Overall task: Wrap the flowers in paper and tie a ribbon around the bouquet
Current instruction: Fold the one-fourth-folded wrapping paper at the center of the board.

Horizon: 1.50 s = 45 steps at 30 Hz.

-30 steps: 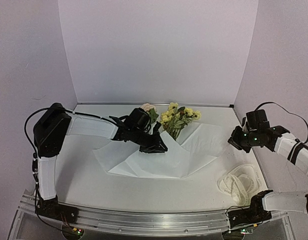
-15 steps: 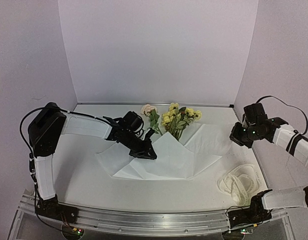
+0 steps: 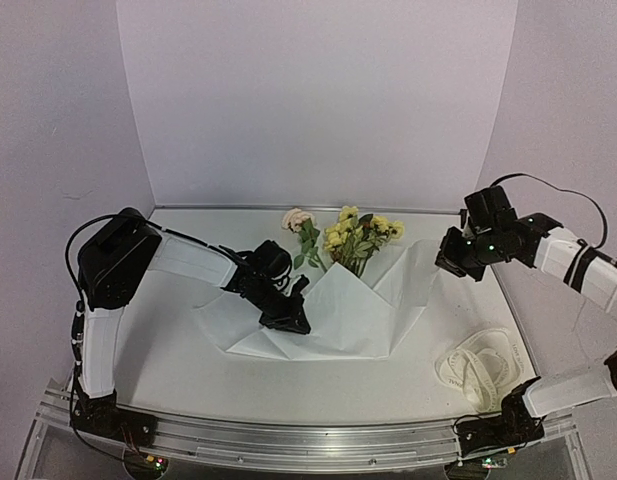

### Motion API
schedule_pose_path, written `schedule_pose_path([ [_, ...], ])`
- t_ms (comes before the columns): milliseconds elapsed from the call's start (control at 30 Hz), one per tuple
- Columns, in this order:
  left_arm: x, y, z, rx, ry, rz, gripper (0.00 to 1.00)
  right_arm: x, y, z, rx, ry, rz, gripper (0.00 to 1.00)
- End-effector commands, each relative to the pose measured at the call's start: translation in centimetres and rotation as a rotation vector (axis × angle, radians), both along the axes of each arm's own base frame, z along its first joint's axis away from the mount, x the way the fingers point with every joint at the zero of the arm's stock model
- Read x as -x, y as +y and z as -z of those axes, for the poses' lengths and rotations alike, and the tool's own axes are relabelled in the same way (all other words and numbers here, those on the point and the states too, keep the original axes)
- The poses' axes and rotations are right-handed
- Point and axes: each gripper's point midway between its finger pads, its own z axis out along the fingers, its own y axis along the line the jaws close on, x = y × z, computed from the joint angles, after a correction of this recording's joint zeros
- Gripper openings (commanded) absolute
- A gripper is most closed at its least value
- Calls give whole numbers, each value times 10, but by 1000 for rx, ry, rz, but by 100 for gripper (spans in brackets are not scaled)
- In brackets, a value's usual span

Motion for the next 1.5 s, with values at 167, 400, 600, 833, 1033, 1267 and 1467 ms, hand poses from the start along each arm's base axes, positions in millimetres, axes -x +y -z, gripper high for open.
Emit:
schedule_pose_path([
  [167,-17,-15,-24,82,-72,-24,7,-45,89,-10,-159,-2,-21,0],
  [400,-16,-11,-38,101,-114,-23,8,-79,141,8,-231,45,-27,0],
  [600,-15,-9,-72,176,-200,-13,17,-100,162,25,-287,82,-3,0],
  [833,-27,-31,-119,307,-295,24,34,-100,169,48,-301,135,9,0],
  [1033,-33,-49,-124,326,-334,69,48,-98,162,51,-288,132,3,0],
  [1267,-37,-55,-127,296,-458,152,60,-93,179,50,-331,176,-81,0],
  [1467,-37,-62,-124,299,-478,207,62,-87,193,62,-372,246,-134,0],
])
